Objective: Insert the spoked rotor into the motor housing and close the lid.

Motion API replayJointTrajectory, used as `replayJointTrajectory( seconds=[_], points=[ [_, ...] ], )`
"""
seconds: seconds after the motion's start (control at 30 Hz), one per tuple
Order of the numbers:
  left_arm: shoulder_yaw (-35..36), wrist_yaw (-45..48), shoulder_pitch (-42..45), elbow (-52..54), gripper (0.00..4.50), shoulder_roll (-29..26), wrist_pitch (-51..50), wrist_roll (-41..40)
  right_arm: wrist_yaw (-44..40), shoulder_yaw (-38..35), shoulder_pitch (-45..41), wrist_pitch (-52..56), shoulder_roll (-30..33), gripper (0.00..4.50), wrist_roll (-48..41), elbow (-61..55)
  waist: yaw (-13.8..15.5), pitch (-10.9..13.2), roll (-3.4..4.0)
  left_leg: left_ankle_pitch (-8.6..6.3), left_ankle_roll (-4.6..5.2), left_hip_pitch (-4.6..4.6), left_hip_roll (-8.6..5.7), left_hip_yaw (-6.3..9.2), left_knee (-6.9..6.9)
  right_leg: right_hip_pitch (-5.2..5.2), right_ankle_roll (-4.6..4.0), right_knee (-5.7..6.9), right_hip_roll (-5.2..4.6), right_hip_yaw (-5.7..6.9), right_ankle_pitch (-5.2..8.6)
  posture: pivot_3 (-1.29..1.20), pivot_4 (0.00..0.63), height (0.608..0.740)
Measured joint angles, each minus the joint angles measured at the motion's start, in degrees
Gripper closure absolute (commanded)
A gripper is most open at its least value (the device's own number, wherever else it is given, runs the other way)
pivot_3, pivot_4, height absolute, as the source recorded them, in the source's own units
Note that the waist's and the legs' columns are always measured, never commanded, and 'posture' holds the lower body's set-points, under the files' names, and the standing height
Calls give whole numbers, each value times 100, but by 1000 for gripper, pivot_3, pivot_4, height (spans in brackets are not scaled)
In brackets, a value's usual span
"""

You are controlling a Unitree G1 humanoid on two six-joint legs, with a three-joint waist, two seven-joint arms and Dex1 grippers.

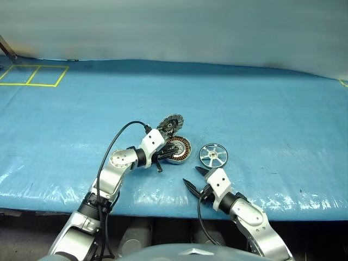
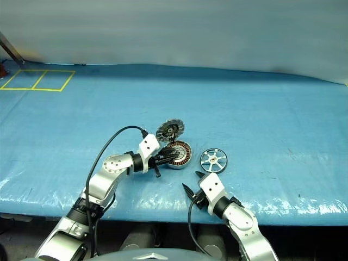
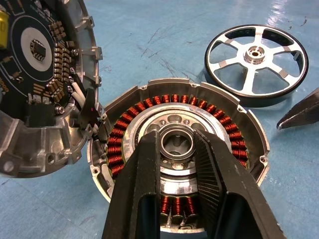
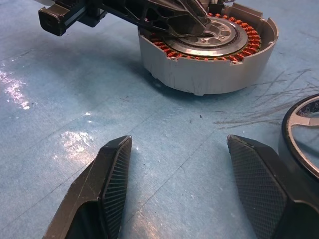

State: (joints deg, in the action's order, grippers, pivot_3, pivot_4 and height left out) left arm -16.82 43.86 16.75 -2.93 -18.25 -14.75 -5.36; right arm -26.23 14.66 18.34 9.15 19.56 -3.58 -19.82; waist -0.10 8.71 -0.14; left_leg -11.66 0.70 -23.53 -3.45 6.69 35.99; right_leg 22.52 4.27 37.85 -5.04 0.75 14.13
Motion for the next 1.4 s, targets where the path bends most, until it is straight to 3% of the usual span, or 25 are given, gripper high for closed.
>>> replayJointTrajectory(
  seconds=[1.4],
  points=[
    [-55,-53,171,-71,3862,61,-260,57,36,26,7,153,10,1245,100,-98,-49,0,0,1,0,7,1,0,1,-4,1,5,2,-1,-1,0,150,740]
  ],
)
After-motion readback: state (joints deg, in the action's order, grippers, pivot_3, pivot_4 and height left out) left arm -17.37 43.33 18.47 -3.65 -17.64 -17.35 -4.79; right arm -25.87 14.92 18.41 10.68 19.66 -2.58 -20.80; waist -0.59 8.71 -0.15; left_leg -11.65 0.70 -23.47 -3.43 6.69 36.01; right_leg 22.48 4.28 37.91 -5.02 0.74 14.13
